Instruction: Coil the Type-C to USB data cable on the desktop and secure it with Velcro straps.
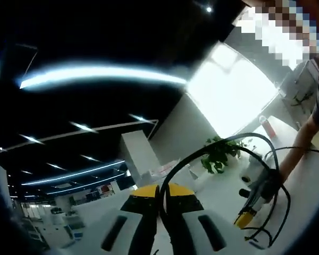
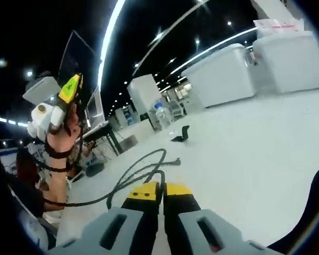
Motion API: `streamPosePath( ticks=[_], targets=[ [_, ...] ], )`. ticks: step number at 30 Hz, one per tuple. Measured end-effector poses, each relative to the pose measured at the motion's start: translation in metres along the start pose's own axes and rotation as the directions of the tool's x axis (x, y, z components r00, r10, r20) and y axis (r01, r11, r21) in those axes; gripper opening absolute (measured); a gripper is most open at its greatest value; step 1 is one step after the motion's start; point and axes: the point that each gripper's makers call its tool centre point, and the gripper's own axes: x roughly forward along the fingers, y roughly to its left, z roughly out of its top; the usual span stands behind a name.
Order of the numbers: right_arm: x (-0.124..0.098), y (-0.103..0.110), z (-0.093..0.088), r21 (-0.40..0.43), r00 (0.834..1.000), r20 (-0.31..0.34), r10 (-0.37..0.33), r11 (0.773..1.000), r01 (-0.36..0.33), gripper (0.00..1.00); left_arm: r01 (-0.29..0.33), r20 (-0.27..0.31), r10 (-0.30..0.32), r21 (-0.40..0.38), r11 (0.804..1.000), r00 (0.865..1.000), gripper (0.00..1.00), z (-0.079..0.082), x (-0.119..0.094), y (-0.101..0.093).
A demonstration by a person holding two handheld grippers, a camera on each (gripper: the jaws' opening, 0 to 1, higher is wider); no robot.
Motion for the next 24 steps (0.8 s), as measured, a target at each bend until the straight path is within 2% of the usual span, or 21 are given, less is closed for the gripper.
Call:
streamPosePath(
  ticks=[3, 5, 7, 9, 10, 13, 14, 16, 18, 19, 24],
  targets=[
    [-0.011, -0.004, 0.027, -0.141, 0.996, 0.064, -0.06, 0.988, 0.068, 0.02, -0.003, -0.006, 0.003, -0.007, 1.0, 1.0, 0.06, -0.007, -0.002, -0.005],
    [-0.02, -0.001, 0.042, -0.255, 0.991, 0.107, -0.081, 0.961, 0.106, 0.01, -0.005, -0.01, 0.005, -0.012, 1.0, 1.0, 0.06, -0.012, -0.003, -0.007],
    [-0.03, 0.003, 0.061, -0.381, 0.979, 0.166, -0.121, 0.907, 0.177, 0.01, -0.005, -0.016, 0.005, -0.013, 1.0, 1.0, 0.06, -0.016, -0.005, -0.011],
    [-0.036, 0.011, 0.079, -0.426, 0.964, 0.236, -0.126, 0.877, 0.22, 0.01, -0.008, -0.011, 0.008, -0.016, 1.0, 1.0, 0.05, -0.019, -0.006, -0.011],
    [-0.038, 0.012, 0.083, -0.428, 0.958, 0.254, -0.133, 0.873, 0.234, 0.01, -0.009, -0.007, 0.009, -0.019, 1.0, 1.0, 0.05, -0.019, -0.006, -0.011],
    [-0.051, 0.016, 0.102, -0.455, 0.932, 0.331, -0.145, 0.841, 0.292, 0.01, -0.007, -0.006, 0.007, -0.037, 0.999, 1.0, 0.05, -0.023, -0.008, -0.012],
    [-0.053, 0.017, 0.103, -0.458, 0.929, 0.339, -0.145, 0.837, 0.298, 0.01, -0.008, -0.007, 0.008, -0.04, 0.999, 1.0, 0.05, -0.024, -0.009, -0.013],
    [-0.052, 0.016, 0.101, -0.46, 0.934, 0.327, -0.144, 0.839, 0.29, 0.01, -0.009, -0.008, 0.008, -0.046, 0.999, 1.0, 0.05, -0.026, -0.01, -0.015],
    [-0.047, 0.01, 0.087, -0.417, 0.944, 0.29, -0.158, 0.867, 0.273, 0.01, -0.008, -0.013, 0.007, -0.049, 0.999, 1.0, 0.06, -0.028, -0.01, -0.016],
    [-0.042, 0.003, 0.075, -0.391, 0.953, 0.251, -0.17, 0.883, 0.26, 0.01, -0.006, -0.016, 0.005, -0.046, 0.999, 1.0, 0.06, -0.029, -0.01, -0.017],
    [-0.026, -0.019, 0.042, -0.277, 0.97, 0.156, -0.186, 0.935, 0.224, 0.02, -0.003, -0.012, 0.003, -0.027, 1.0, 1.0, 0.06, -0.023, -0.007, -0.016]
  ],
)
